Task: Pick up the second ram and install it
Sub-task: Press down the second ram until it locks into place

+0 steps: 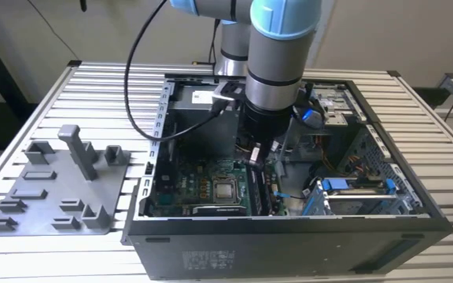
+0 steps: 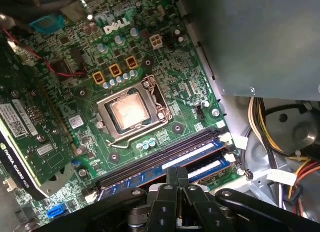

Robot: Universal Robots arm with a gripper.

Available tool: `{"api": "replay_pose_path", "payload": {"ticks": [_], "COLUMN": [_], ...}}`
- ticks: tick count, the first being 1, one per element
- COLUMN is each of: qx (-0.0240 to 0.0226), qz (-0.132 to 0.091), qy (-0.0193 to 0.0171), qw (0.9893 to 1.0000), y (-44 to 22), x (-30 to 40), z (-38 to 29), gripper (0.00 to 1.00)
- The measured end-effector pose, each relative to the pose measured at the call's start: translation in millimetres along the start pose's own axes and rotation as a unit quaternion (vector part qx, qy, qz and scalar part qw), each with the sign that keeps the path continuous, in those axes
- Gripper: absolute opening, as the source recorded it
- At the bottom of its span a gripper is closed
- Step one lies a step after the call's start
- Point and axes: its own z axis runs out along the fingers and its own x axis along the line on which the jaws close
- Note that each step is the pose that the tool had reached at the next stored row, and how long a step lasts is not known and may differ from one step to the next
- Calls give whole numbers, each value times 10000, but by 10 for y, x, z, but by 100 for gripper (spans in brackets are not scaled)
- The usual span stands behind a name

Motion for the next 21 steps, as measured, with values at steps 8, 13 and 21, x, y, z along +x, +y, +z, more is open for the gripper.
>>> {"api": "replay_pose_path", "payload": {"ticks": [8, 13, 21], "qx": [-10, -14, -24], "qz": [-321, -452, -760], "qy": [-14, -19, -32], "qw": [9995, 9990, 9971], "y": [7, 10, 14], "x": [3, 5, 7], "z": [0, -1, 2], "gripper": [11, 11, 11]}}
